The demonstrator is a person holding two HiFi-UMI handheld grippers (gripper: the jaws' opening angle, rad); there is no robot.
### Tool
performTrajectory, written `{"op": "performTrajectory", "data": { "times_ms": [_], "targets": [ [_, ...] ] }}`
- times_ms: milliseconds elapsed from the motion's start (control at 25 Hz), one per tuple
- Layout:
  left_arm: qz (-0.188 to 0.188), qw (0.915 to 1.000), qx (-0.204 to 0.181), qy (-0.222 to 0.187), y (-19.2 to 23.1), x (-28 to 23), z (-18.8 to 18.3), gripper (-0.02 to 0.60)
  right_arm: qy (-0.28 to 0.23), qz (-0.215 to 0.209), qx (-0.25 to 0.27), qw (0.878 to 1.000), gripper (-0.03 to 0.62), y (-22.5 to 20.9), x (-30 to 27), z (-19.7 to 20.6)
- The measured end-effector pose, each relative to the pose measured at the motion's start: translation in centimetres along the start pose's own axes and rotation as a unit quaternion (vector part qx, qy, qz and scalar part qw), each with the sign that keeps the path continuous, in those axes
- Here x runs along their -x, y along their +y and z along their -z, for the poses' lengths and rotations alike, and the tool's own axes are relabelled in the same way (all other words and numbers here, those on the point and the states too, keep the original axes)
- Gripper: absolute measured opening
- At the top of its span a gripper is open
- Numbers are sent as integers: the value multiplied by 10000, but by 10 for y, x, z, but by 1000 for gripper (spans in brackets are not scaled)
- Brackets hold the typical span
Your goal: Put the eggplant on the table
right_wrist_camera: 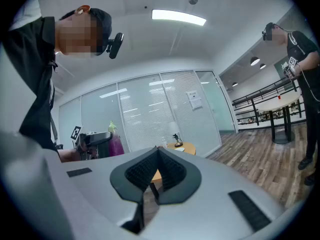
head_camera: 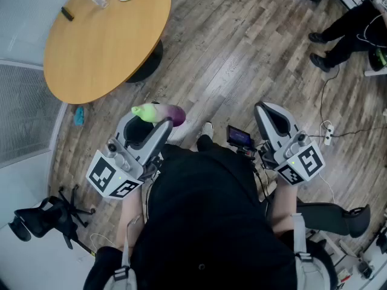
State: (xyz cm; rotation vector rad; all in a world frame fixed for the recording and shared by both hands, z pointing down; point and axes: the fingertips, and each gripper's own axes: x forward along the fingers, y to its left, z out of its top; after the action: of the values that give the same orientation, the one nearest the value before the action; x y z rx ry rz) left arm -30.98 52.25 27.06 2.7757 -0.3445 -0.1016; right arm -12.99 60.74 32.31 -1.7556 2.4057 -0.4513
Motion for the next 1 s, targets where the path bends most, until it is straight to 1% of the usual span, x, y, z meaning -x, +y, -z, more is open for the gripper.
{"op": "performTrajectory", "data": {
  "times_ms": [240,400,600,720,840,920,1000],
  "targets": [
    [-23,10000,-15,53,-3,-2,-1,176,-25,58,-124,9999,17,-5,3,-4],
    [-44,9997,-148,185,-12,-6,9,176,-1,100,-196,9998,17,-7,11,5],
    [-16,9996,-90,250,-16,-12,17,176,26,120,-312,9994,17,-8,16,12],
    [0,9996,-65,289,-11,-17,19,176,27,219,-384,9990,17,-15,16,14],
    [32,9995,75,304,-5,-22,20,176,-15,317,-404,9987,17,-17,16,11],
    [134,9992,182,321,1,-31,20,176,-55,442,-428,9981,17,-22,17,10],
    [258,9988,151,398,9,-46,21,176,-88,621,-465,9969,17,-32,17,10]
  ]
}}
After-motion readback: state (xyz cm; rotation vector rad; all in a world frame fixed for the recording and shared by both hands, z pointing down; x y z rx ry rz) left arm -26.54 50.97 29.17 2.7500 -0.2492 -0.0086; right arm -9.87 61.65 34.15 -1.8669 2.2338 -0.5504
